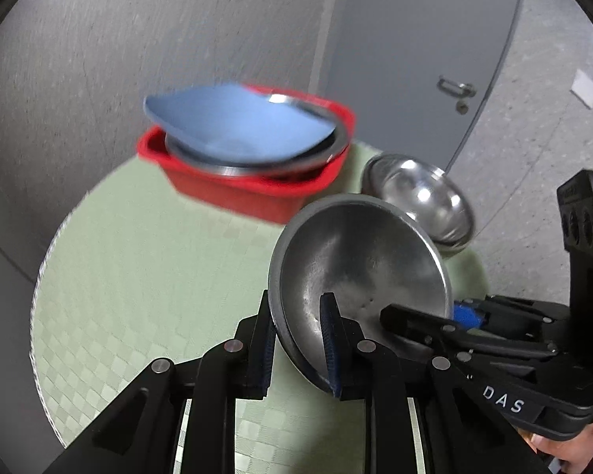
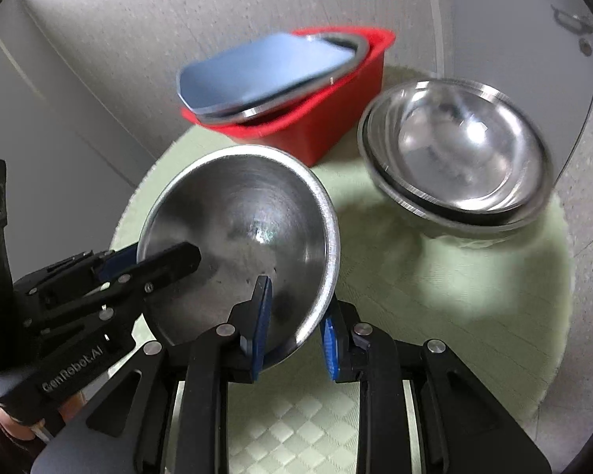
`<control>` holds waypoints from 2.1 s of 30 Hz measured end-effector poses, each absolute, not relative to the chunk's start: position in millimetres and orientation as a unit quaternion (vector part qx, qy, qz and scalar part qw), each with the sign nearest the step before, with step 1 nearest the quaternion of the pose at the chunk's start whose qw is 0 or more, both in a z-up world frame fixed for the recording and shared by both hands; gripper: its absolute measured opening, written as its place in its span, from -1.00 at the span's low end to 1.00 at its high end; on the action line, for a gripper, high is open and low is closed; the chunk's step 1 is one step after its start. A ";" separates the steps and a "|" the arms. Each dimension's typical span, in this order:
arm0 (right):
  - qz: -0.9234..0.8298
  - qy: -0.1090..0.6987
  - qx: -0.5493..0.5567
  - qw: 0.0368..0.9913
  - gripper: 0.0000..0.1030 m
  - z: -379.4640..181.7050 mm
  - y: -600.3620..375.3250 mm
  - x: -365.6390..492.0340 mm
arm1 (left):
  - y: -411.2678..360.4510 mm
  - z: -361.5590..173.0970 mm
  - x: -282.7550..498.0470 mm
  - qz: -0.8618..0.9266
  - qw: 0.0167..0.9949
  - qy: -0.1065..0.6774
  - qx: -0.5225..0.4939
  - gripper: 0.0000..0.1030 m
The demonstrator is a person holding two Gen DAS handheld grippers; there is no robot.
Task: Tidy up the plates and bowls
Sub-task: 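Grasp the rim of the small steel bowl with the right tool, then carry the small steel bowl onto the stacked steel bowls and open the right tool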
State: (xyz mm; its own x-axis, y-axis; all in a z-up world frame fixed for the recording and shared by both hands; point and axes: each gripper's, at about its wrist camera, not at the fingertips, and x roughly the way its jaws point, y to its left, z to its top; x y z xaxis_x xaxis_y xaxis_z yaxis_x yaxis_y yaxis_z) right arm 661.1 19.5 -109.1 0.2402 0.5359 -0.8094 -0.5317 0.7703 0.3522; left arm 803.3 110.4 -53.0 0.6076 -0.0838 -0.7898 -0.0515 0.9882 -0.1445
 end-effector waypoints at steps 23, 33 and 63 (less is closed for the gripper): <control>0.252 0.470 0.024 0.846 -0.55 -63.8 -63.0 729.8 | 59.1 -60.8 937.9 -0.091 0.884 0.455 -0.057 -0.65; 0.240 0.499 0.020 0.832 -0.55 -89.9 -53.9 756.5 | 46.7 -87.4 987.5 -0.093 0.871 0.480 -0.047 -0.64; 0.225 0.490 0.033 0.842 -0.08 -84.8 -66.6 757.0 | 49.3 -81.6 965.8 -0.068 0.883 0.460 -0.067 0.20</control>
State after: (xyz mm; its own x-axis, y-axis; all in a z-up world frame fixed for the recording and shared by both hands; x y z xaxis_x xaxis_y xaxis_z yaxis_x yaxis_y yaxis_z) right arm 757.0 -66.6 -84.8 0.4188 0.4112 -0.8097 -0.3467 0.8965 0.2760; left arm 965.8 49.3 -81.6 0.5681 -0.1816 -0.8027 0.0582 0.9818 -0.1809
